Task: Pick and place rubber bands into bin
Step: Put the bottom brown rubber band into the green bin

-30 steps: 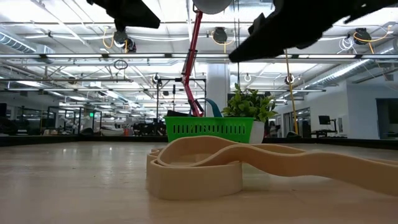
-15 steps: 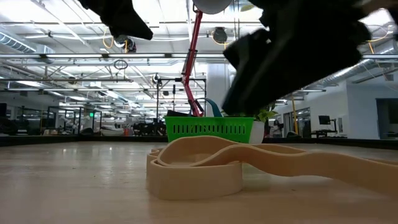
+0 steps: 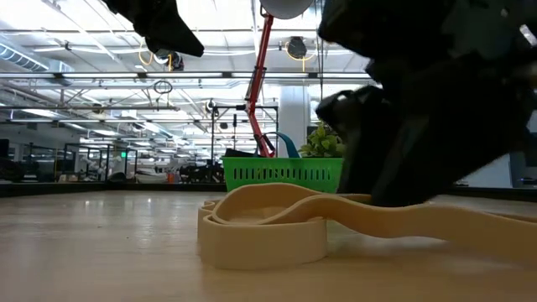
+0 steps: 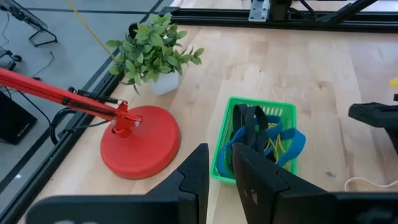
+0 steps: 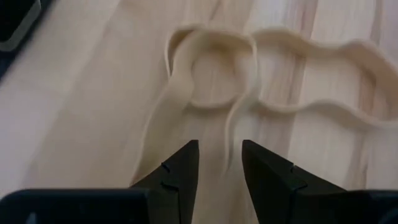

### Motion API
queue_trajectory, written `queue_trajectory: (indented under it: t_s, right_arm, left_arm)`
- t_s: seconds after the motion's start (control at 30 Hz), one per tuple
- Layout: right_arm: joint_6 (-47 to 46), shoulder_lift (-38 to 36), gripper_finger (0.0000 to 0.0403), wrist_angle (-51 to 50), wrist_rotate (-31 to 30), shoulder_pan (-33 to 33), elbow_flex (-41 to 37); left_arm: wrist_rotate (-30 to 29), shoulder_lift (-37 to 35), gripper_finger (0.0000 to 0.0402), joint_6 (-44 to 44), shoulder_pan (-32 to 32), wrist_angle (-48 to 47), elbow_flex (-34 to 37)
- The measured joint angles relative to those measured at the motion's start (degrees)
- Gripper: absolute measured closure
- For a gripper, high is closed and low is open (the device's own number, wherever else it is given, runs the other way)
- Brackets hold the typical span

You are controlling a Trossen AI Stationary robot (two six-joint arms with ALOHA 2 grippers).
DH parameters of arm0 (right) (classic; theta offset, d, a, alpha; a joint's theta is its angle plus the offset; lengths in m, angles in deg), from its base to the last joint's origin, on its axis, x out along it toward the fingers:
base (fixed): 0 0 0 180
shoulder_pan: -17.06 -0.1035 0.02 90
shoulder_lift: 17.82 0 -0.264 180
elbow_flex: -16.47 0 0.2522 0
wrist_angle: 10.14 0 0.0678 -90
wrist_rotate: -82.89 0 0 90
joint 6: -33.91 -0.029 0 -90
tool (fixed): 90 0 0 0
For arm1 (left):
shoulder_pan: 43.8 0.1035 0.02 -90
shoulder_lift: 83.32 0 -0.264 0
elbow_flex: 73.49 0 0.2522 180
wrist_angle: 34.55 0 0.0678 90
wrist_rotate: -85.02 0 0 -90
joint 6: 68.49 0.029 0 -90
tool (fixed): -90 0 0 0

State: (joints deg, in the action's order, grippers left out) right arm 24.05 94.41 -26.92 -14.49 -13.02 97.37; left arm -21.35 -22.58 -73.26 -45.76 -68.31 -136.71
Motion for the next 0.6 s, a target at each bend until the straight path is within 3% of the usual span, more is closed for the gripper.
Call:
queue_trajectory:
  t_s: [0.2, 0.37, 0.47, 0.6]
  right_arm:
    - [-0.2, 0.0, 0.03, -3.5, -0.2, 0.2, 0.0]
    - [-0.2, 0.0, 0.0354, -3.6, 0.0, 0.3, 0.0]
    - [-3.6, -0.2, 0.0394, -3.8, -0.1, 0.3, 0.0]
    - [-9.6, -0.2, 0.0399, -3.8, -3.0, 0.5, 0.0]
  left_arm:
    - [0.0, 0.0, 0.0325, -0.3, 0.0, 0.0, 0.0]
    - [0.0, 0.0, 0.0325, -0.6, 0.0, 0.1, 0.0]
    - [0.0, 0.0, 0.0325, -0.7, 0.0, 0.1, 0.0]
    - [0.0, 0.0, 0.0325, -0.7, 0.0, 0.1, 0.0]
